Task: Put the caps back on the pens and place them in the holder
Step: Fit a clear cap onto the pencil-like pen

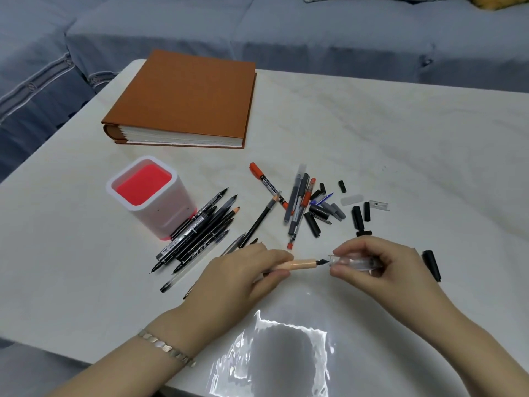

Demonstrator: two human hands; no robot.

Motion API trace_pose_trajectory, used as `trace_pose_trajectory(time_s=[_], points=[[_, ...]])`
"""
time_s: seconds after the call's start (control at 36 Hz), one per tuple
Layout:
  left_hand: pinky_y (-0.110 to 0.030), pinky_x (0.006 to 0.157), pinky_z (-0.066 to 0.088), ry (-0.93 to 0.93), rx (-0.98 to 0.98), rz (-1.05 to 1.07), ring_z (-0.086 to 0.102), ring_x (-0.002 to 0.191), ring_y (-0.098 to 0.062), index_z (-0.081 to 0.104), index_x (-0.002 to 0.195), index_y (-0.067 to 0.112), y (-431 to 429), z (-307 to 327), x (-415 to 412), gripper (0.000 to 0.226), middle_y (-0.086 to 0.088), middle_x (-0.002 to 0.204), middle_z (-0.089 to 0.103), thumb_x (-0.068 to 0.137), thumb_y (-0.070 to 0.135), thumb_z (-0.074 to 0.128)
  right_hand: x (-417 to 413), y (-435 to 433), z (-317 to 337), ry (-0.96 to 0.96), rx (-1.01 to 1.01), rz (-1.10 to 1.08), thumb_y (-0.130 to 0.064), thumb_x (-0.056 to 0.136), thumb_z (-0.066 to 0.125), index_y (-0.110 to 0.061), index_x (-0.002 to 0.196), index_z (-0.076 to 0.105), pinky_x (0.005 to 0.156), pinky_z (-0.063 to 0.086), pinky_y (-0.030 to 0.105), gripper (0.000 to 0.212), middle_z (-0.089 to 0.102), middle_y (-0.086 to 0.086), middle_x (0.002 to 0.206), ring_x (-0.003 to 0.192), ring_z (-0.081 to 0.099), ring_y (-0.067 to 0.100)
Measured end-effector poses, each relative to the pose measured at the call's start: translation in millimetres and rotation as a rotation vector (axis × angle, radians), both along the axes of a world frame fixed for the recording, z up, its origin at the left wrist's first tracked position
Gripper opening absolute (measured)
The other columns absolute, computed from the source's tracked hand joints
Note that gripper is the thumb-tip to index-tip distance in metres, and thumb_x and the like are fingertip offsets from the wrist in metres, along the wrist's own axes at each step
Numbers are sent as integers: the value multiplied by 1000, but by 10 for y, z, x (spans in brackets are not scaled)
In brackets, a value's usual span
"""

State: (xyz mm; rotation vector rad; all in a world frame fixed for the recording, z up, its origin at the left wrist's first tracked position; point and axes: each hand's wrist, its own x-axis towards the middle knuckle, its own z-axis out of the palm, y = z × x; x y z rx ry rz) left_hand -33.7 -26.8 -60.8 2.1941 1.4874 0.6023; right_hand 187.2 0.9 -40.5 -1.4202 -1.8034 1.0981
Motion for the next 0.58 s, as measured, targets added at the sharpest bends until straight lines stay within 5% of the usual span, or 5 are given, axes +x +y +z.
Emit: trace_pose_trajectory(time_s=[0.19, 0.33, 0.5, 0.58], points=[[-1, 61, 28, -37, 48, -65, 34, 67, 6, 57, 96, 30, 6, 11, 71, 18, 15, 72, 43, 86, 41, 47, -59, -28, 16, -1, 50, 76, -24, 58, 82, -43, 61, 68, 56, 38, 4, 24, 66, -29, 65, 65, 59, -4], [3, 62, 27, -125, 18, -82, 45, 66, 5, 66, 93, 21, 34, 61, 186, 28, 22, 65, 40, 86, 40, 48, -133, -54, -63, 6, 174, 174, -51, 63, 64, -40, 81, 65, 58, 37, 5, 21, 64, -16, 82, 69, 57, 0], [-12, 49, 33, -435, -461, 30, 44, 48, 0, 69, 67, 29, 100, 189, 240, 16, 14, 48, 54, 74, 37, 58, -112, -54, -104, -7, 335, 254, -41, 73, 63, -31, 85, 66, 60, 34, 0, 16, 58, -17, 68, 67, 52, -10], [-11, 39, 29, -633, -770, -8, 36, 36, 0, 62, 52, 25, 78, 199, 226, 31, 10, 40, 51, 83, 25, 57, -124, -66, -124, -36, 438, 337, -41, 82, 58, -28, 85, 67, 64, 39, 7, 16, 63, -13, 73, 69, 53, -3]])
